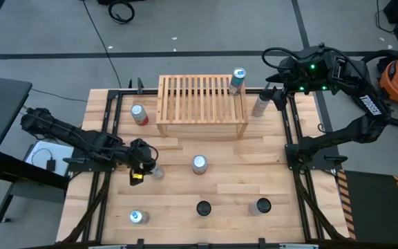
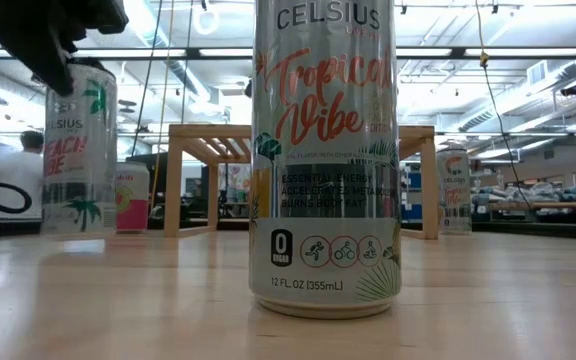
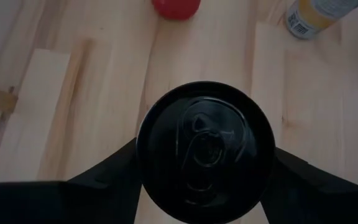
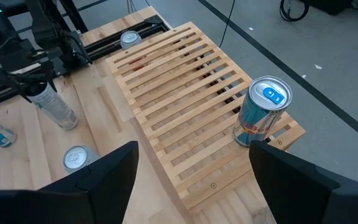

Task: Place canned beverage on shelf
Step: Put the left white pink soda can on the shelf

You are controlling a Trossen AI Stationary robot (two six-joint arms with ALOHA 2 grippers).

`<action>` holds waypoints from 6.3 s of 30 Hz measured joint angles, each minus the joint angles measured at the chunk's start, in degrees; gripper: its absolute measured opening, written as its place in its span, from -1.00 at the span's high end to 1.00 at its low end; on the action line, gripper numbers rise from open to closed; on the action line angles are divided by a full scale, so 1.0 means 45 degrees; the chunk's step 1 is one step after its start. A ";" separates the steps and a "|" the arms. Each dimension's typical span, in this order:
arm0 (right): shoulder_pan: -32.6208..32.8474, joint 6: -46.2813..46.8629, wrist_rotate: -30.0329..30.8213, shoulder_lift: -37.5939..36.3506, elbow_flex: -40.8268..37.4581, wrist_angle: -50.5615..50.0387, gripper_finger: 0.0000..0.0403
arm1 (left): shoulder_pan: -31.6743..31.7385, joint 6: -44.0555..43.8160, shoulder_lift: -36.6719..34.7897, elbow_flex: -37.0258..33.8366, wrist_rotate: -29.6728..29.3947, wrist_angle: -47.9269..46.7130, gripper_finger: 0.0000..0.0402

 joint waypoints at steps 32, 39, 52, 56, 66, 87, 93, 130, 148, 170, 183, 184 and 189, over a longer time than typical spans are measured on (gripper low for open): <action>0.0005 -0.0107 0.0005 0.0000 0.0000 0.0000 -0.57 | 0.6485 0.4527 0.1419 0.7360 0.1152 -0.3422 -0.27; 0.0002 -0.0118 0.0005 0.0003 0.0000 -0.0005 -0.57 | 0.7523 0.5945 0.3357 0.9557 0.1780 -0.4275 -0.31; -0.0026 -0.0772 0.0005 0.0268 -0.0005 0.0640 -0.57 | 0.8022 0.7359 0.5376 1.1756 0.1841 -0.4581 -0.29; -0.0044 -0.0900 0.0010 0.0550 -0.0005 0.1607 -0.57 | 0.7990 0.7383 0.5401 1.1832 0.1853 -0.4554 -0.29; -0.0021 -0.0368 -0.0430 0.1353 -0.0005 0.1673 -0.57 | 0.8488 0.7754 0.5406 1.1846 0.1786 -0.4025 -0.30; 0.1870 -0.1821 -0.1399 0.2682 -0.0005 0.2939 -0.57 | 0.8976 0.7719 0.5401 1.1846 0.1800 -0.4055 -0.30; 0.3212 -0.1716 0.0629 0.3077 -0.0005 0.3202 -0.57 | 0.8976 0.7643 0.5402 1.1846 0.1790 -0.4077 -0.30; 0.4302 -0.0738 0.0903 0.6401 -0.0005 0.4345 -0.92 | 0.8952 0.7659 0.5391 1.1846 0.2476 -0.3987 -0.30; 0.4298 -0.3427 0.3110 0.7320 0.0000 0.7662 -0.92 | 0.8893 0.7986 0.5391 1.1846 0.3451 -0.3395 -0.30; 0.3477 -0.3083 0.2725 0.7601 -0.0005 0.9163 -0.92 | 0.8883 0.7996 0.5391 1.1846 0.4247 -0.2676 -0.30; 0.3196 -0.2352 0.1895 0.7610 -0.0005 0.9256 -0.92 | 0.8879 0.8005 0.5391 1.1846 0.4484 -0.2134 -0.30; 0.3190 -0.2381 0.1899 0.7633 0.0000 0.9301 -0.92 | 0.8879 0.8000 0.5391 1.1846 0.4557 -0.2093 -0.30; 0.3104 -0.2405 0.1836 0.7694 0.0000 0.9207 -0.89 | 0.8879 0.8000 0.5391 1.1846 0.4557 -0.2095 -0.30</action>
